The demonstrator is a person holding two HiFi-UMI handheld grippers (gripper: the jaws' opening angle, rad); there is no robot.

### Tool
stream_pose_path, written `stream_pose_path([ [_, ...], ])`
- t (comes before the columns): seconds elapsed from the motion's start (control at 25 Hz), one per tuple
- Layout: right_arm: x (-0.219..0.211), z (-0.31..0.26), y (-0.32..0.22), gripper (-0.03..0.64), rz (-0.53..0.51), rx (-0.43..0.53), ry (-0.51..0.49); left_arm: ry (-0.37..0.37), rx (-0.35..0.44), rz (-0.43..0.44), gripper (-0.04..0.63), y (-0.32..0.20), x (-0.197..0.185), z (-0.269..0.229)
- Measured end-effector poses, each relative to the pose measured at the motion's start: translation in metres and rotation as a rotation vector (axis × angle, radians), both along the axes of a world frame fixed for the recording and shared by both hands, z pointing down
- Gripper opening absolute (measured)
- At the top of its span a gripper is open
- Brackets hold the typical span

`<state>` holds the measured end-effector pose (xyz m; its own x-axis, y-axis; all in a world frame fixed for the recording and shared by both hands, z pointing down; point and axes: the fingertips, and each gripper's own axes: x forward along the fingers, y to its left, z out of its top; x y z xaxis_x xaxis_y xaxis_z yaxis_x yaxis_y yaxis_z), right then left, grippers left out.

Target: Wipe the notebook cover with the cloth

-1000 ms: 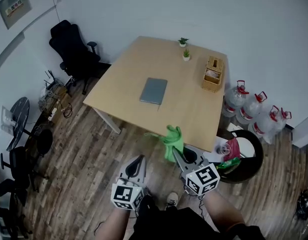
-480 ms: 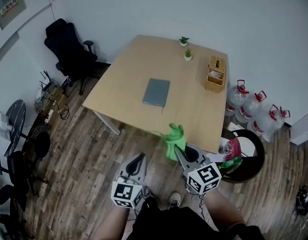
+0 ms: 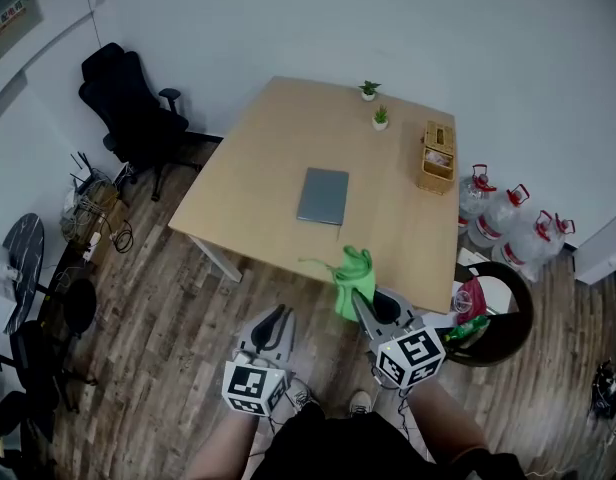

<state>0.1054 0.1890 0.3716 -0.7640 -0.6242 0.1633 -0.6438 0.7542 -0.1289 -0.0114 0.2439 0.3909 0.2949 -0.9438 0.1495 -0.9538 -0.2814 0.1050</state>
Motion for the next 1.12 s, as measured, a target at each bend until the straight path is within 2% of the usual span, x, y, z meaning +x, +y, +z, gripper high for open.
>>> stream_pose_path([
  [0.12, -0.017, -0.003, -0.001, 0.058, 0.020, 0.003, 0.000, -0.008, 0.015, 0.011, 0.111, -0.001, -0.022, 0.000],
  [0.52, -0.056, -0.002, 0.005, 0.058, 0.047, -0.001, 0.011, 0.005, 0.025, 0.039, 0.150, 0.002, -0.062, -0.001],
  [1.12, -0.063, 0.010, -0.035, 0.058, 0.066, -0.023, 0.014, 0.018, -0.034, 0.047, 0.219, -0.035, -0.068, 0.015],
])
